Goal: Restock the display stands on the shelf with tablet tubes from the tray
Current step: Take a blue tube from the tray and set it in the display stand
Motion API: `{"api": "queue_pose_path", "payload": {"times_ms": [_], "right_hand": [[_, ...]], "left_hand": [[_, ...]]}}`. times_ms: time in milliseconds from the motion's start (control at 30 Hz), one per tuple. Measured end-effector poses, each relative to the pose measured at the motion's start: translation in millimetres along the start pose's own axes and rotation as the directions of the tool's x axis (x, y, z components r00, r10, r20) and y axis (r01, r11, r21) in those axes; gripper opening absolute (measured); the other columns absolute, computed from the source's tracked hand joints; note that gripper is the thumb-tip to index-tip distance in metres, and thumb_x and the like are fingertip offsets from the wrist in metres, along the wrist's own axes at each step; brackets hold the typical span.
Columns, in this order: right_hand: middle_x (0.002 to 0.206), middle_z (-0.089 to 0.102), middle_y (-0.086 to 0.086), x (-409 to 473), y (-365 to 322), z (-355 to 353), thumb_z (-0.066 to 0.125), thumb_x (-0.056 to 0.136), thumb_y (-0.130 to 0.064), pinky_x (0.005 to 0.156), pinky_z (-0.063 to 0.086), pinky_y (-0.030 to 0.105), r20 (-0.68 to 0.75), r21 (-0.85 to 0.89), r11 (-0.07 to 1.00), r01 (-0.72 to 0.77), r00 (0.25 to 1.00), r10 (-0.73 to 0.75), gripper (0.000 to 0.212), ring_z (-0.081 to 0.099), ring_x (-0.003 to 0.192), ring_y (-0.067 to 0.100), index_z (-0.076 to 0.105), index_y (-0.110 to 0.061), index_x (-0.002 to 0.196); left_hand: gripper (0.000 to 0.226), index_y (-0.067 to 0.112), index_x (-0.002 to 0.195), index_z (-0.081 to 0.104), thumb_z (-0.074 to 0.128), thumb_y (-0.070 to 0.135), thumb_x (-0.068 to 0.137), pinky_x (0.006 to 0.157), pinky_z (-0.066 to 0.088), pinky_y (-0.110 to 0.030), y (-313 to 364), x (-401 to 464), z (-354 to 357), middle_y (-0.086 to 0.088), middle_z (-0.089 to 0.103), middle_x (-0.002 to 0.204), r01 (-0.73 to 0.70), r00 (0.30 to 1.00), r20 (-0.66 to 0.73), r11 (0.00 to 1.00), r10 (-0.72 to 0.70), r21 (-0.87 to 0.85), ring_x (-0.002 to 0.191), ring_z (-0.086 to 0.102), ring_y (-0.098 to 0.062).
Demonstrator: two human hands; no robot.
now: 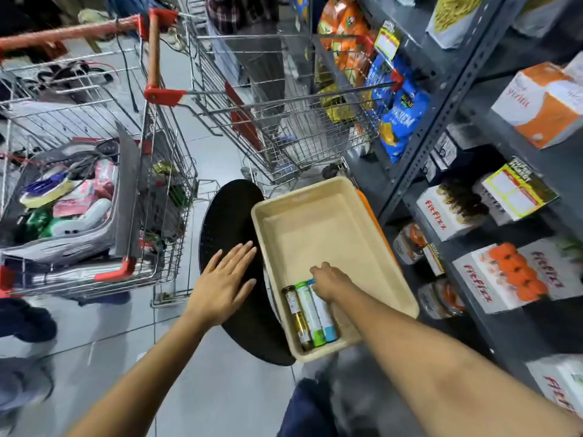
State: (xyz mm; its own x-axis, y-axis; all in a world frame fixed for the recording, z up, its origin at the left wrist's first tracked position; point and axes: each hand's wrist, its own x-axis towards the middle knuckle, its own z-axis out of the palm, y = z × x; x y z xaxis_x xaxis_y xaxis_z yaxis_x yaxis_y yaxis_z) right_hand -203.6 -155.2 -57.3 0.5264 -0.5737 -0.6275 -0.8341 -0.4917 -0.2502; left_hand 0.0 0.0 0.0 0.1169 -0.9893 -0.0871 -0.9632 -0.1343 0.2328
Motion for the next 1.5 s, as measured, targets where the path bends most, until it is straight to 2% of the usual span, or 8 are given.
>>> {"api": "queue_pose_path", "payload": {"times_ms": [400,533,733,867,967,1133,1333,1500], "right_hand": [[0.116,0.062,0.021,10.9,-15.8,9.7,0.054,0.092,-0.016,0.072,0.045,0.035,-0.091,0.052,0.999,-0.001,0.996,0.006,0.027,0.061,0.104,0.038,0.05,-0.003,0.115],[0.12,0.061,0.02,4.5,-25.4,-4.6,0.057,0.088,-0.014,0.077,0.047,0.031,0.004,0.021,1.0,0.004,1.0,-0.004,0.028,0.061,0.106,0.035,0.058,-0.002,0.113],[0.113,0.063,0.025,-40.7,-19.7,-97.8,0.06,0.089,-0.04,0.073,0.041,0.031,-0.017,0.009,0.994,0.113,0.993,-0.113,0.046,0.06,0.105,0.038,0.063,0.003,0.105],[0.089,0.072,0.018,-99.2,-24.9,-193.4,0.063,0.088,-0.031,0.065,0.051,0.035,-0.08,-0.04,0.973,0.227,0.97,-0.23,0.031,0.07,0.082,0.03,0.067,-0.001,0.093],[0.094,0.073,0.015,-153.9,-26.9,-263.7,0.066,0.087,-0.015,0.072,0.057,0.033,-0.187,-0.055,0.957,0.285,0.939,-0.29,0.019,0.07,0.074,0.025,0.065,-0.003,0.102],[0.112,0.063,0.004,-264.2,-21.9,-371.9,0.067,0.085,-0.009,0.075,0.051,0.025,-0.418,-0.149,0.947,0.284,0.85,-0.321,0.032,0.06,0.083,0.016,0.063,-0.013,0.117],[0.071,0.065,-0.009,-392.3,-9.8,-456.7,0.066,0.087,-0.028,0.061,0.044,0.012,-0.663,-0.237,0.964,0.122,0.704,-0.253,0.018,0.067,0.065,0.005,0.069,-0.016,0.1],[0.094,0.071,0.007,-478.8,25.0,-498.9,0.06,0.091,-0.022,0.059,0.047,0.013,-0.784,-0.209,0.976,-0.065,0.608,-0.128,0.018,0.063,0.067,0.016,0.068,-0.014,0.106]], "left_hand": [[0.061,0.032,0.149,0.003,0.028,0.05,0.096,0.119,0.013,-0.039,-2.8,-1.2,4.0,0.011,0.008,0.159,0.0,1.0,-0.007,1.0,0.0,0.031,0.144,-0.001,-0.004],[0.061,0.031,0.149,0.003,0.025,0.051,0.095,0.119,0.012,-0.041,-3.4,-6.8,3.5,0.011,0.005,0.159,0.003,1.0,0.01,0.999,-0.003,0.035,0.144,-0.001,-0.005],[0.065,0.028,0.149,0.001,0.015,0.056,0.092,0.118,0.011,-0.046,1.3,17.5,-18.1,0.009,0.003,0.158,-0.007,0.999,-0.048,1.0,0.008,0.006,0.145,0.001,-0.01],[0.064,0.029,0.148,-0.001,0.02,0.052,0.092,0.117,0.012,-0.044,21.7,76.2,-71.8,0.009,0.004,0.157,-0.085,0.978,-0.191,0.996,0.089,0.03,0.144,0.002,-0.009],[0.064,0.028,0.149,0.005,0.023,0.051,0.092,0.115,0.015,-0.043,54.8,120.3,-122.3,0.009,0.007,0.157,-0.16,0.945,-0.281,0.986,0.165,0.039,0.144,0.007,-0.009],[0.069,0.027,0.149,0.005,0.015,0.058,0.089,0.117,0.015,-0.047,125.7,185.2,-202.4,0.006,0.006,0.158,-0.292,0.881,-0.376,0.955,0.287,0.045,0.145,0.008,-0.012],[0.077,0.019,0.149,0.017,0.014,0.057,0.082,0.114,0.02,-0.047,238.9,249.0,-305.3,-0.002,0.018,0.158,-0.439,0.746,-0.535,0.897,0.396,0.052,0.144,0.019,-0.019],[0.076,0.023,0.149,0.012,0.012,0.06,0.083,0.115,0.016,-0.046,355.2,270.3,-346.5,0.006,0.007,0.158,-0.641,0.602,-0.555,0.762,0.574,0.094,0.144,0.011,-0.013]]}}
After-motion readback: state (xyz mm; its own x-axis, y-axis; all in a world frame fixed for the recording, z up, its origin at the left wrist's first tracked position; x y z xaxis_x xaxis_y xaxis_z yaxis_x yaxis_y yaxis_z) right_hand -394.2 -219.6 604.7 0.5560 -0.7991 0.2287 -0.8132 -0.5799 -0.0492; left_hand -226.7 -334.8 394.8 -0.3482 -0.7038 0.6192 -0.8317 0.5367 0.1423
